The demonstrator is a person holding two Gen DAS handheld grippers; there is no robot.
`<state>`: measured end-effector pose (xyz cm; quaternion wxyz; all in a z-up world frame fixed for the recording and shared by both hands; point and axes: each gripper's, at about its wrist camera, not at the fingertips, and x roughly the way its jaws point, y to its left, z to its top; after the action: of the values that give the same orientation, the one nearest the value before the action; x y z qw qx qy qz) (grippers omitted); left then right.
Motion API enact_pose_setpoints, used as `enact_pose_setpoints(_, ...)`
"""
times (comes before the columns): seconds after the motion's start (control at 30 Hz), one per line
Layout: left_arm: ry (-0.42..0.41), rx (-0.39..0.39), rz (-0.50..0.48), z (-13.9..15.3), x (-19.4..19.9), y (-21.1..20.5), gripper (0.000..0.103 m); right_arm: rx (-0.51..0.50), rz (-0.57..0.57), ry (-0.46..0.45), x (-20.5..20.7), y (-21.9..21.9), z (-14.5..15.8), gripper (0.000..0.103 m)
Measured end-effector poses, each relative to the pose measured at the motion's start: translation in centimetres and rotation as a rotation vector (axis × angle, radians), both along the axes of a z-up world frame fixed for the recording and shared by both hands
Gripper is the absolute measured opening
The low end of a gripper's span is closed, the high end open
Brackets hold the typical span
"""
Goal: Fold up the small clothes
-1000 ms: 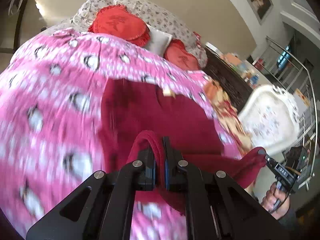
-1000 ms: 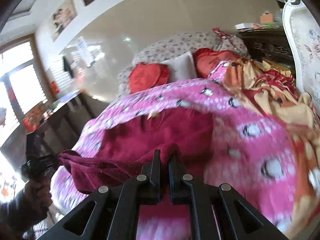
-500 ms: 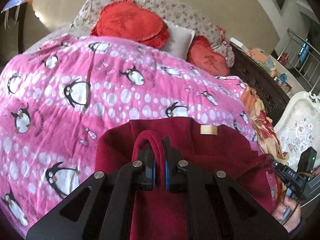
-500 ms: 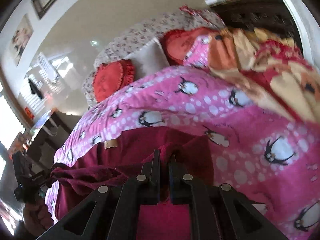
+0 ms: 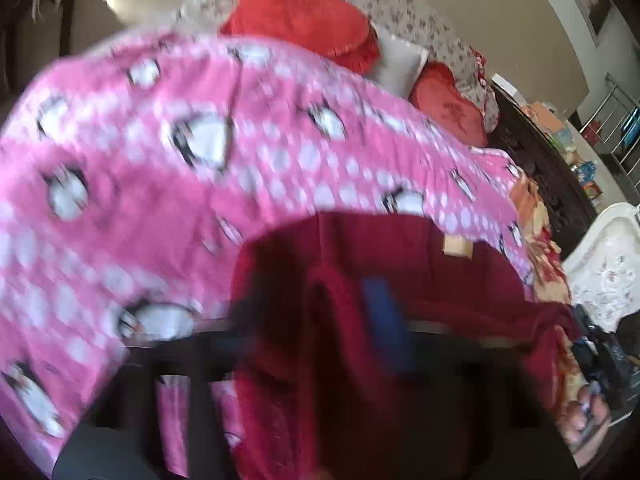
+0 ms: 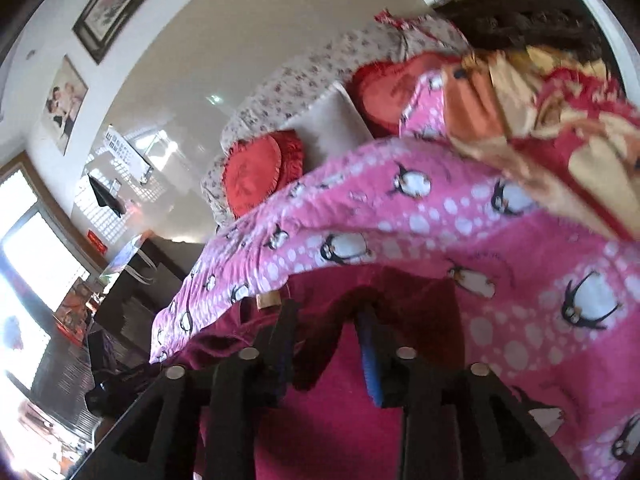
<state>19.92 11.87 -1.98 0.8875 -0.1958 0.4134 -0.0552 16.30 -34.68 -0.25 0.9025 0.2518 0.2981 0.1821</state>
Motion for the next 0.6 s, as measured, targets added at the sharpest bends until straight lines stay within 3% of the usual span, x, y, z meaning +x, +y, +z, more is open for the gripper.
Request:
enact_pose_setpoints(0.23, -0.104, -0.018, 0.054, 2.9, -0.9, 1.5, 0.083, -0.104, 0.005, -0.068, -2.0, 0.7, 1.6, 0.036)
enact_pose_setpoints(0.4, -0.161, 0.020, -0.064, 4.1, -0.3, -4.2, 0.083, -0.282, -0.037, -0.029, -1.1, 3.0, 1.7, 0.036)
enact_pose_setpoints(0.5, -0.150, 0.058, -0.134, 3.8, 2.3, -8.8, 0.083, -0.388, -0.070, -0.016, 0.6, 5.1, 2.3, 0.036)
enact_pose_setpoints(0.6, -0.111, 0.174, -0.165, 2.2, 5.7, -11.7, 0.083, -0.427, -0.072, 0.050, 3.7, 6.7, 1.9, 0.036)
